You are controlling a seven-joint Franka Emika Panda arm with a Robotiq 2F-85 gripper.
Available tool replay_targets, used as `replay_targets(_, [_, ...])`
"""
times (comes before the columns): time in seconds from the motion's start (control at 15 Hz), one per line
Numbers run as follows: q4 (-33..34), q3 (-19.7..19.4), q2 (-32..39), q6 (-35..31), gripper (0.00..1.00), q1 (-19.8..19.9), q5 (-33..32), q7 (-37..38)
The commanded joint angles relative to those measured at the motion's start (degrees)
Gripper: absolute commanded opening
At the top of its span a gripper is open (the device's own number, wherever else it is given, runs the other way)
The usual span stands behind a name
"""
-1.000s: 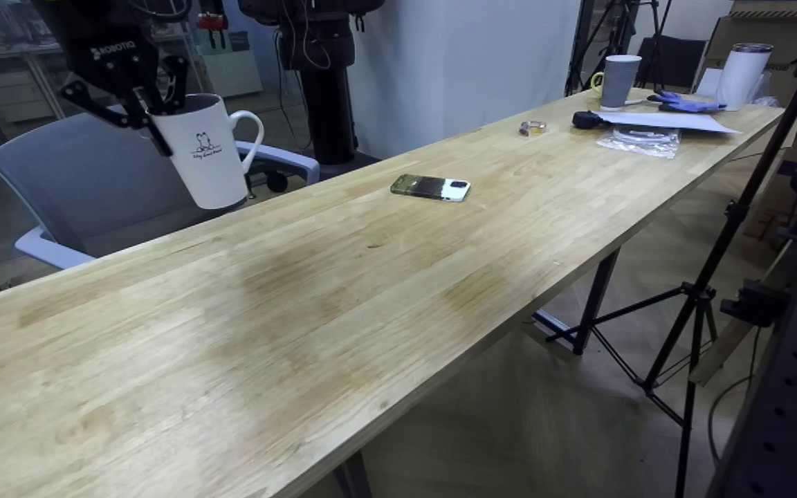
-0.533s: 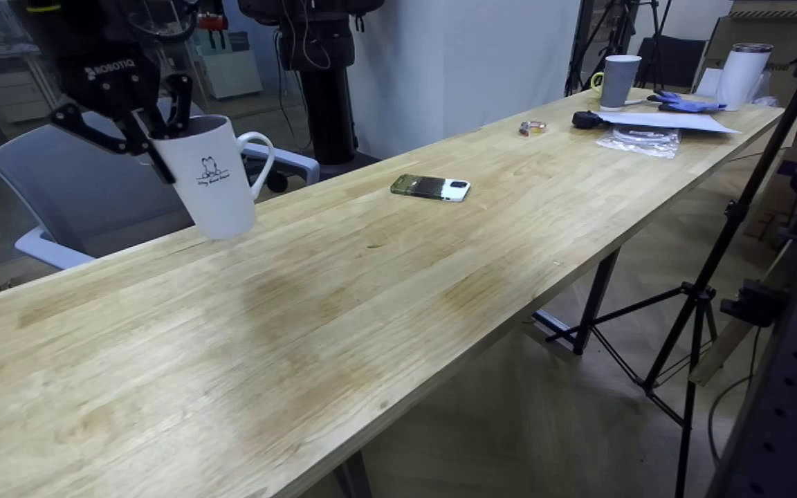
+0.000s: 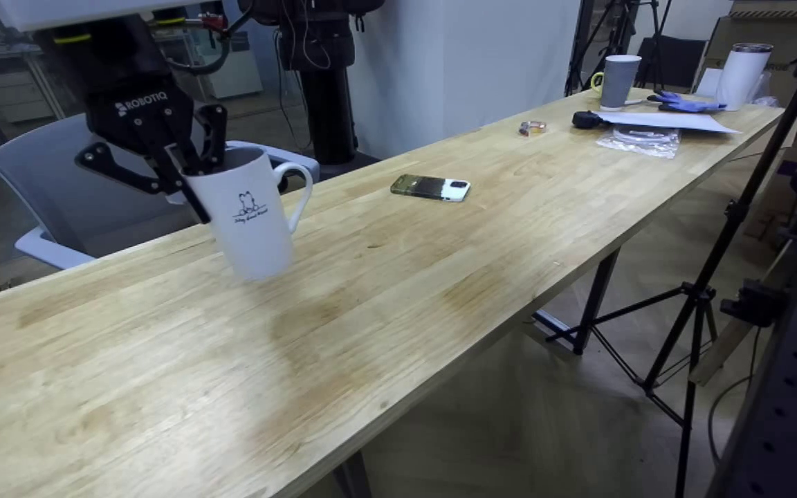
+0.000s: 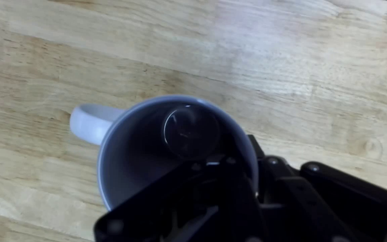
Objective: Move the mug backwards
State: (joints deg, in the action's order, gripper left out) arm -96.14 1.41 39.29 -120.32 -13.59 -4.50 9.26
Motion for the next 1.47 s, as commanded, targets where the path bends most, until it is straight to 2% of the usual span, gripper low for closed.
replay_targets(0.0, [-7.82,0.56,-5.63,-1.66,0.02,0.18,0.03,2.35])
replay_targets(0.73, [-18.58,1.29,-9.75,-6.97,0.02,0.99,0.98,1.53])
replay_targets(1.13, [-19.99,1.71,-8.32,-12.03,0.02,2.29,3.1,0.12])
replay_targets(1.4, [-20.51,0.94,-7.74,-14.75,0.02,2.45,2.35,0.82])
